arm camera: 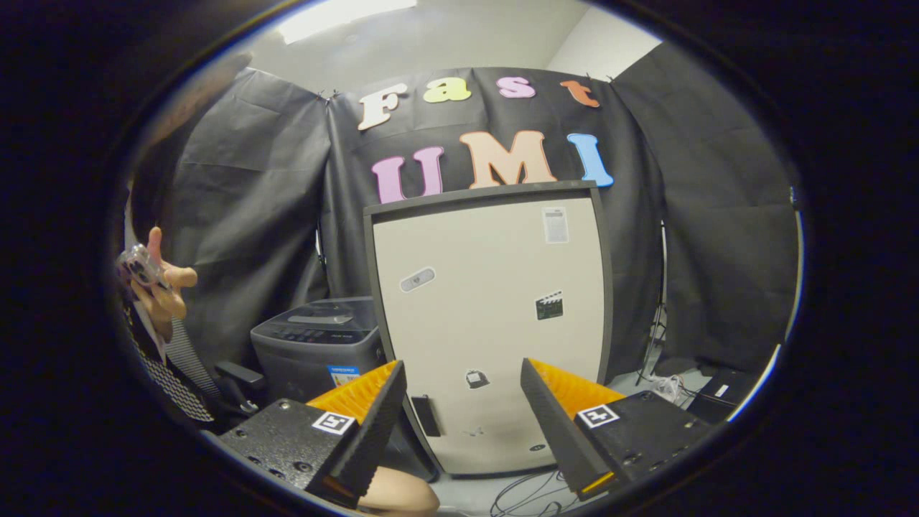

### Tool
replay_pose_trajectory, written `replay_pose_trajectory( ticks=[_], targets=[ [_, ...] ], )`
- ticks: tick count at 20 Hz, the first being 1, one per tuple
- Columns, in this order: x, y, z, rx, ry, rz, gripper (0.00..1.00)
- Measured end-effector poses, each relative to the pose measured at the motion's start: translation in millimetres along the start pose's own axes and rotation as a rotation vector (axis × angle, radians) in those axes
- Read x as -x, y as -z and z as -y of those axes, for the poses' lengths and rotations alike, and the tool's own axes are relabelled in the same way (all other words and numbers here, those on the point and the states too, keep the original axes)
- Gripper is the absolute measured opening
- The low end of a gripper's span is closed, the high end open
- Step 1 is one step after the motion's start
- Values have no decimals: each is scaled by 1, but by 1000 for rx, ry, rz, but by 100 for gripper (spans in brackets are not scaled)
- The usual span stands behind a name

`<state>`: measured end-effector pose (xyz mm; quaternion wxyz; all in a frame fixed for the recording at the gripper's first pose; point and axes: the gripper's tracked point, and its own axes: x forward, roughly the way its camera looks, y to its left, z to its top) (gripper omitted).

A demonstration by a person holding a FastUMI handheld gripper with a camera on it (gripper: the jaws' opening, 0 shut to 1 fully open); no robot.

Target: Put the clothes into the washing machine and then close the washing machine lid.

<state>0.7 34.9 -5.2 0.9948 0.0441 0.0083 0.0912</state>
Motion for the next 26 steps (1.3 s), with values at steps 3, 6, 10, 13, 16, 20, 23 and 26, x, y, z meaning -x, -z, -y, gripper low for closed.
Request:
replay_pose_trajectory(
  ticks=[3, 6, 10, 13, 16, 20, 23, 26],
  targets=[
    [0, -1, 0, 1, 2, 4, 97],
    [0, -1, -1, 11, 5, 5, 97],
    [0, -1, -1, 13, 5, 4, 97],
    [0, -1, -1, 13, 5, 4, 97],
    [0, -1, 0, 11, 9, 4, 97],
    [1, -1, -2, 15, 7, 4, 97],
    [0, -1, -1, 13, 9, 3, 97],
    [0, -1, -1, 11, 10, 2, 97]
  ],
)
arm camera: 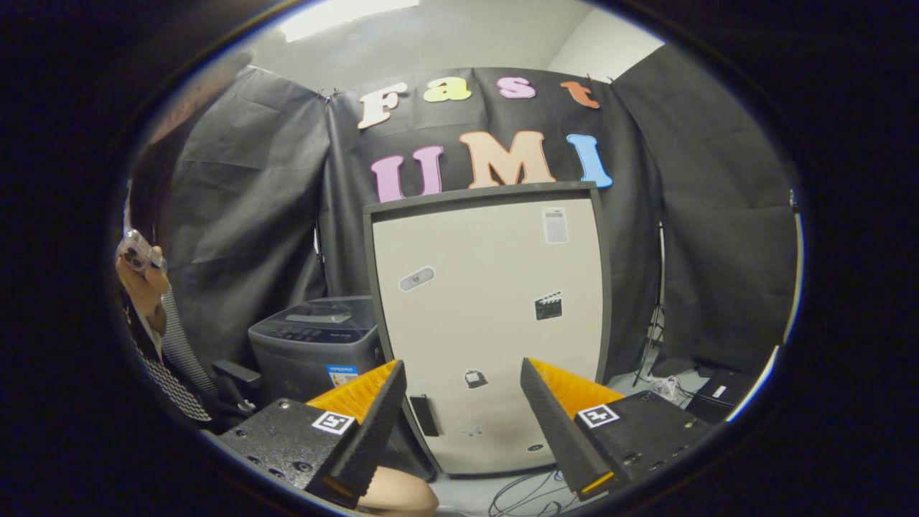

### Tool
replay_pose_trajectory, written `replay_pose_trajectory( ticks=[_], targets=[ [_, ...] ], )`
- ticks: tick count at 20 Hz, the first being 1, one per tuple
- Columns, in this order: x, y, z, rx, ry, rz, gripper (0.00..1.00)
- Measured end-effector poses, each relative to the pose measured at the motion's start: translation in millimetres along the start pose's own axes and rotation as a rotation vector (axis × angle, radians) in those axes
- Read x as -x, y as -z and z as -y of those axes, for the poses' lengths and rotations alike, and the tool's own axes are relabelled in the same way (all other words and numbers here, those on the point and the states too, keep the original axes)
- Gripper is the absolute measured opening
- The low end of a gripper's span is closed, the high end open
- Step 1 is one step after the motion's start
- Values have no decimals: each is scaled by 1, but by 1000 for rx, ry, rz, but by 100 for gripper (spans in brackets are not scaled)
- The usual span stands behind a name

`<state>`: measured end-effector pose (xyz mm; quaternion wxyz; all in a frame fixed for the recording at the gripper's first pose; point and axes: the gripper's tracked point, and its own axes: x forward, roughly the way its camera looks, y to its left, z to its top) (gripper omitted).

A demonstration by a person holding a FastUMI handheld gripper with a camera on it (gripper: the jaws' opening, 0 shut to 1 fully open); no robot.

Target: Put the clothes into the washing machine and then close the washing machine lid.

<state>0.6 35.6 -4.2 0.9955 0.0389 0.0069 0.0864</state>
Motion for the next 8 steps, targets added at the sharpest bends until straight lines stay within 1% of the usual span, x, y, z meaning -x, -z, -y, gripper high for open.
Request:
replay_pose_trajectory(
  ticks=[8],
  targets=[
    [0, 0, 3, -11, 11, 0, 97]
  ],
)
